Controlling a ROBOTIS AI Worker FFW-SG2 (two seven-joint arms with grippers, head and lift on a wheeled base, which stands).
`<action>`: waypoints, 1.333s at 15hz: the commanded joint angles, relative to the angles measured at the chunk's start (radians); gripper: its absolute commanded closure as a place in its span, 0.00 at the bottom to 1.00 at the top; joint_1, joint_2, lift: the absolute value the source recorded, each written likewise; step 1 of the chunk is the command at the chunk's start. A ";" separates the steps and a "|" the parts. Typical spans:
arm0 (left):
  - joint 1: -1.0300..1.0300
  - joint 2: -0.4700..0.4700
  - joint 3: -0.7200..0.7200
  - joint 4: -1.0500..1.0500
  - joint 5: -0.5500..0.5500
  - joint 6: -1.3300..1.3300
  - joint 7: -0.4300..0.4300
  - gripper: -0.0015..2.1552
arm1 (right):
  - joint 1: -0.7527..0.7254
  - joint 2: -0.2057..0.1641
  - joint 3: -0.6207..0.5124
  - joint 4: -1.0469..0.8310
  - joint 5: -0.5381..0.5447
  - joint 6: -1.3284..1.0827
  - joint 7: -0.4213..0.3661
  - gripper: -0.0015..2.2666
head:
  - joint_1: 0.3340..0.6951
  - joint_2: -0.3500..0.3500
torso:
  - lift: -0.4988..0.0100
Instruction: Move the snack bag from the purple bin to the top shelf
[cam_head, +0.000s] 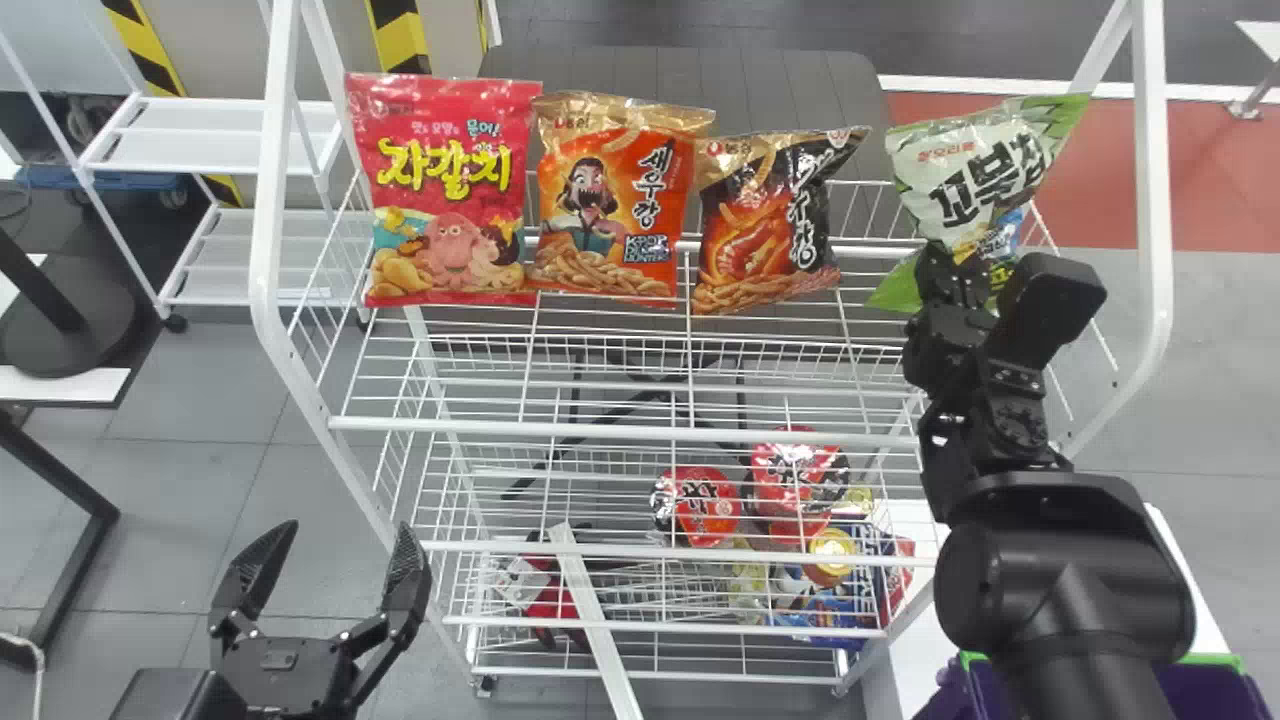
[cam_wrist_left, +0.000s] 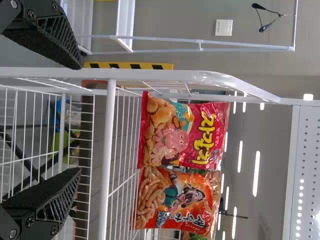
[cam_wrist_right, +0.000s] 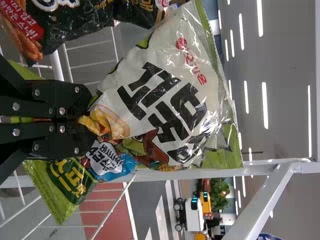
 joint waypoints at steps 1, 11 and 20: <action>0.002 0.002 0.000 -0.002 0.000 0.000 0.000 0.04 | -0.017 0.002 0.005 0.030 -0.002 0.000 -0.014 0.94 | 1.00 0.46 | 0.98; 0.003 0.008 0.001 -0.002 0.003 -0.003 0.000 0.04 | -0.066 0.002 0.016 0.106 -0.028 0.015 -0.003 0.57 | 1.00 0.47 | 0.98; 0.012 0.008 0.006 -0.002 0.005 -0.031 -0.002 0.04 | -0.057 0.002 0.021 0.096 -0.031 0.024 0.001 0.02 | 1.00 0.48 | 0.98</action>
